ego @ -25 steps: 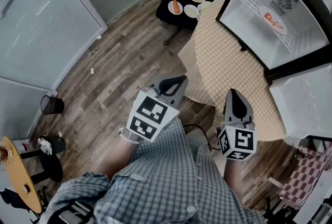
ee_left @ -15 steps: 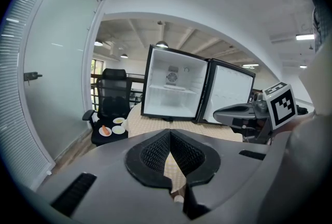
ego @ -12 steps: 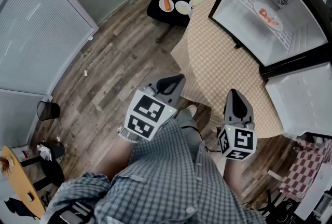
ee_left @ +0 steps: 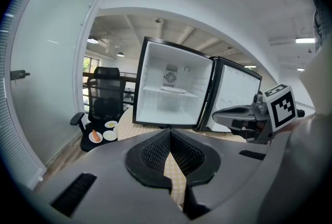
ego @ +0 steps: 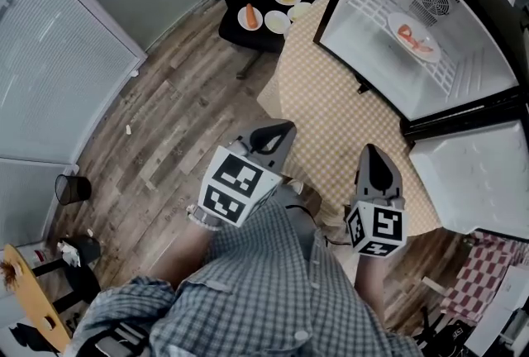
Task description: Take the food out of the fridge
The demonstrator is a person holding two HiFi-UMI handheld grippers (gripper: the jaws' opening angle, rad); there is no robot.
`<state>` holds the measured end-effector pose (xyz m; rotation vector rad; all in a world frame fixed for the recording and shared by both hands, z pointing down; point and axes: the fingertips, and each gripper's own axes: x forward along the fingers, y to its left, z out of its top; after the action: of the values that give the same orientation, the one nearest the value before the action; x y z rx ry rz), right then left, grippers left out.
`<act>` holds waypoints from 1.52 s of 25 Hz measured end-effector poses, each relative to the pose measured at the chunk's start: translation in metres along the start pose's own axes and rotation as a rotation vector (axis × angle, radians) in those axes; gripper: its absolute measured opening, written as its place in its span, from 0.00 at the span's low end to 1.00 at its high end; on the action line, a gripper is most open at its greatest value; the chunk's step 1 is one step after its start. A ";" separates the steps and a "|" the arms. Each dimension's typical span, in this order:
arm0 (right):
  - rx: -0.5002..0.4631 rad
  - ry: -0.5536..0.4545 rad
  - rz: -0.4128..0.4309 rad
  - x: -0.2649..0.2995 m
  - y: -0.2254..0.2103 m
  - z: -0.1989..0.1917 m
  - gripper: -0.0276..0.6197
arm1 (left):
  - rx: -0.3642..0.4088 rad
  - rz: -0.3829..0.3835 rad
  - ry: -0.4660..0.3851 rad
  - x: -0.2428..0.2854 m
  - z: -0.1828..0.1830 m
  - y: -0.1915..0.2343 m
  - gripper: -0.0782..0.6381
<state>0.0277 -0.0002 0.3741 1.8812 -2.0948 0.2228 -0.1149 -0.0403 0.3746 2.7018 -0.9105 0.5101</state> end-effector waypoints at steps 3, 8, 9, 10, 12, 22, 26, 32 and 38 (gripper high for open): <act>0.005 0.000 0.003 0.013 -0.017 0.005 0.06 | -0.006 -0.002 0.003 0.020 0.012 0.002 0.12; 0.002 -0.011 0.007 0.030 -0.047 0.017 0.06 | -0.026 -0.017 -0.004 0.054 0.038 -0.002 0.12; 0.003 -0.010 0.007 0.032 -0.054 0.018 0.06 | -0.023 -0.020 -0.004 0.061 0.043 -0.003 0.12; 0.005 -0.009 0.006 0.035 -0.061 0.019 0.06 | -0.020 -0.022 -0.003 0.068 0.047 -0.005 0.12; 0.012 -0.008 0.003 0.040 -0.073 0.019 0.06 | -0.014 -0.027 0.003 0.079 0.053 -0.008 0.12; 0.065 -0.019 -0.016 0.049 -0.118 0.017 0.06 | -0.059 -0.032 0.030 0.131 0.075 -0.013 0.12; 0.094 -0.022 -0.040 0.046 -0.130 0.015 0.06 | -0.096 -0.038 0.032 0.142 0.084 -0.013 0.12; 0.124 -0.025 -0.092 0.045 -0.142 0.012 0.06 | -0.070 -0.068 0.061 0.162 0.094 -0.017 0.12; 0.141 -0.022 -0.149 0.047 -0.149 0.015 0.06 | -0.081 -0.123 0.052 0.186 0.110 -0.013 0.12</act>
<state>0.1689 -0.0673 0.3619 2.1200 -1.9874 0.3242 0.0588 -0.1664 0.3474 2.6383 -0.7305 0.5038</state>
